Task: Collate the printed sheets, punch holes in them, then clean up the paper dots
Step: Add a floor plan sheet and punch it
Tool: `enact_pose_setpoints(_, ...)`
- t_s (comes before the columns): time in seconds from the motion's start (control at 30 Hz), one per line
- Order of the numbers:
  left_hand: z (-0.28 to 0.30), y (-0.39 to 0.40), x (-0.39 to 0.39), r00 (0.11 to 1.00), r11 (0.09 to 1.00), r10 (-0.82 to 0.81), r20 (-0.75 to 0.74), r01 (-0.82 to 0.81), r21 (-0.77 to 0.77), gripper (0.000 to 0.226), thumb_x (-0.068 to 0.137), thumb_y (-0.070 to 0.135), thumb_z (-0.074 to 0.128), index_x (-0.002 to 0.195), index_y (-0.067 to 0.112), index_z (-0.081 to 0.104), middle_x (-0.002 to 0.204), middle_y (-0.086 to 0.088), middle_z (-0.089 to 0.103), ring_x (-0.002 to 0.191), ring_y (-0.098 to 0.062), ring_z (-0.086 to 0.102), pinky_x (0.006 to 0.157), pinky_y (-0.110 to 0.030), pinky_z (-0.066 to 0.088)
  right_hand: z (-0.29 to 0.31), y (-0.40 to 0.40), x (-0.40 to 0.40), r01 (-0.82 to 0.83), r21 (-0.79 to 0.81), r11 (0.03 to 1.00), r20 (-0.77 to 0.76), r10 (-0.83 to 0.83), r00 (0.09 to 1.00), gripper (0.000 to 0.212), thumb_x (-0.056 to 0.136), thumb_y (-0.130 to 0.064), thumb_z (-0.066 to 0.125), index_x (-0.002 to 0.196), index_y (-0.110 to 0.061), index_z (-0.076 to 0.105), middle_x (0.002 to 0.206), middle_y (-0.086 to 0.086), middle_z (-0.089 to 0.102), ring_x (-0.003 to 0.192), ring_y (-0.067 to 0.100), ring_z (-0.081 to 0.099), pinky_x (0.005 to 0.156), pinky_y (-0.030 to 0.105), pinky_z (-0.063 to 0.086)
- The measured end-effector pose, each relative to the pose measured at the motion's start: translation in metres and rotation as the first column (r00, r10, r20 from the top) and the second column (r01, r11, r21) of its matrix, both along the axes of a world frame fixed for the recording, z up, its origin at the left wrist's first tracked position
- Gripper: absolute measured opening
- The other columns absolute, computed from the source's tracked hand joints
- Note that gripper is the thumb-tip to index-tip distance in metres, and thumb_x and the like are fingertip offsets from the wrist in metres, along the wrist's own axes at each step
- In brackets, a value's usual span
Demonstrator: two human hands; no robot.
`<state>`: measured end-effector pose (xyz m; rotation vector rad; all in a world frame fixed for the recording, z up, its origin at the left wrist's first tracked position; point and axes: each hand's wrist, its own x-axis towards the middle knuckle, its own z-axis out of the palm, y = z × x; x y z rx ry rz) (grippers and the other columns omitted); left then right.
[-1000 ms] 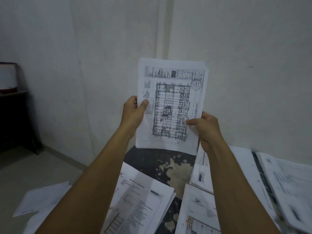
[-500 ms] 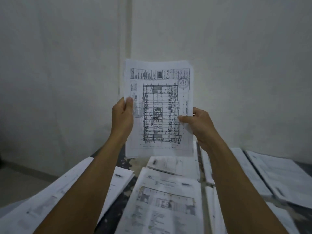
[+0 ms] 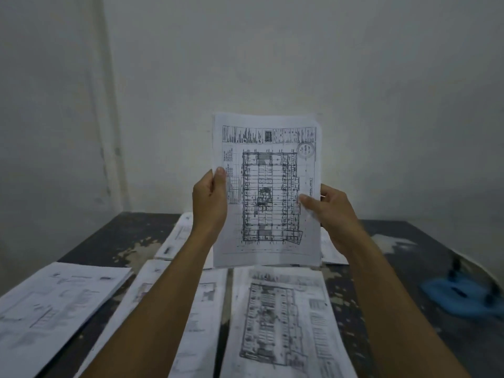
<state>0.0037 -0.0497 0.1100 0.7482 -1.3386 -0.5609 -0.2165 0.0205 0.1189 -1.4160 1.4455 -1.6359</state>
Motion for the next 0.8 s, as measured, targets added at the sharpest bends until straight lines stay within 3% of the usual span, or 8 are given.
enact_pose_setpoints(0.17, -0.017, 0.030, -0.038, 0.999, 0.999, -0.032, -0.004, 0.032, 0.035, 0.042, 0.103, 0.043, 0.043, 0.064, 0.033, 0.032, 0.054, 0.016, 0.034, 0.051, -0.001, 0.027, 0.048, -0.014, 0.026, -0.017, 0.044, -0.035, 0.044, 0.008, 0.999, 0.024, -0.044, 0.999, 0.026, 0.089, -0.018, 0.072, 0.115, -0.017, 0.071, 0.105, 0.000, 0.075, 0.092, 0.017, 0.072, 0.083, 0.036, 0.058)
enact_pose_setpoints(0.3, -0.048, 0.052, -0.045, 0.998, 0.998, -0.022, 0.051, 0.019, 0.068, 0.041, 0.104, 0.045, 0.042, 0.069, 0.026, 0.034, 0.057, 0.015, 0.034, 0.053, -0.002, 0.030, 0.050, -0.016, 0.027, -0.045, 0.071, -0.042, 0.030, 0.061, 0.998, 0.052, -0.033, 0.998, 0.024, 0.089, -0.016, 0.072, 0.113, -0.018, 0.071, 0.096, -0.007, 0.075, 0.083, 0.011, 0.073, 0.072, 0.028, 0.061)
enact_pose_setpoints(0.43, -0.081, 0.068, -0.048, 0.997, 0.990, 0.009, 0.071, -0.019, 0.139, 0.043, 0.105, 0.046, 0.038, 0.077, 0.013, 0.044, 0.067, 0.003, 0.042, 0.059, -0.008, 0.038, 0.055, -0.027, 0.034, -0.066, 0.081, -0.036, 0.069, 0.099, 0.993, 0.048, -0.074, 0.996, 0.020, 0.093, -0.022, 0.067, 0.113, -0.017, 0.071, 0.098, -0.004, 0.075, 0.089, 0.017, 0.072, 0.084, 0.041, 0.059)
enact_pose_setpoints(0.5, -0.076, 0.073, -0.049, 0.999, 0.992, 0.029, 0.039, -0.034, 0.119, 0.041, 0.105, 0.046, 0.038, 0.076, 0.018, 0.043, 0.064, 0.010, 0.041, 0.055, -0.004, 0.035, 0.052, -0.021, 0.032, -0.065, 0.080, -0.033, 0.093, 0.080, 0.992, 0.040, -0.097, 0.995, 0.020, 0.094, -0.023, 0.066, 0.113, -0.018, 0.070, 0.097, -0.002, 0.075, 0.091, 0.020, 0.072, 0.085, 0.044, 0.059)
enact_pose_setpoints(0.63, -0.063, 0.081, -0.045, 1.000, 0.998, 0.011, -0.002, -0.011, 0.054, 0.034, 0.103, 0.049, 0.040, 0.075, 0.030, 0.042, 0.059, 0.019, 0.047, 0.050, 0.002, 0.039, 0.046, -0.011, 0.033, -0.059, 0.081, -0.033, 0.099, 0.009, 0.995, 0.089, -0.100, 0.991, 0.023, 0.091, -0.022, 0.070, 0.113, -0.019, 0.071, 0.095, -0.008, 0.076, 0.087, 0.013, 0.073, 0.071, 0.029, 0.060)
enact_pose_setpoints(0.7, -0.067, 0.085, -0.043, 1.000, 0.997, -0.003, 0.014, 0.002, 0.078, 0.031, 0.102, 0.051, 0.041, 0.080, 0.030, 0.047, 0.067, 0.018, 0.056, 0.056, 0.003, 0.050, 0.051, -0.014, 0.042, -0.061, 0.084, -0.031, 0.084, 0.009, 0.996, 0.114, -0.085, 0.990, 0.018, 0.091, -0.018, 0.069, 0.109, -0.020, 0.071, 0.092, -0.010, 0.077, 0.083, 0.010, 0.074, 0.064, 0.022, 0.058)
enact_pose_setpoints(0.8, -0.073, 0.087, -0.043, 1.000, 0.994, -0.010, -0.001, 0.010, 0.110, 0.033, 0.102, 0.051, 0.042, 0.088, 0.023, 0.053, 0.080, 0.005, 0.064, 0.069, -0.003, 0.061, 0.060, -0.027, 0.054, -0.066, 0.086, -0.021, 0.084, 0.036, 0.996, 0.110, -0.088, 0.990, 0.015, 0.095, -0.019, 0.064, 0.108, -0.022, 0.070, 0.098, -0.006, 0.076, 0.091, 0.016, 0.072, 0.077, 0.036, 0.059)
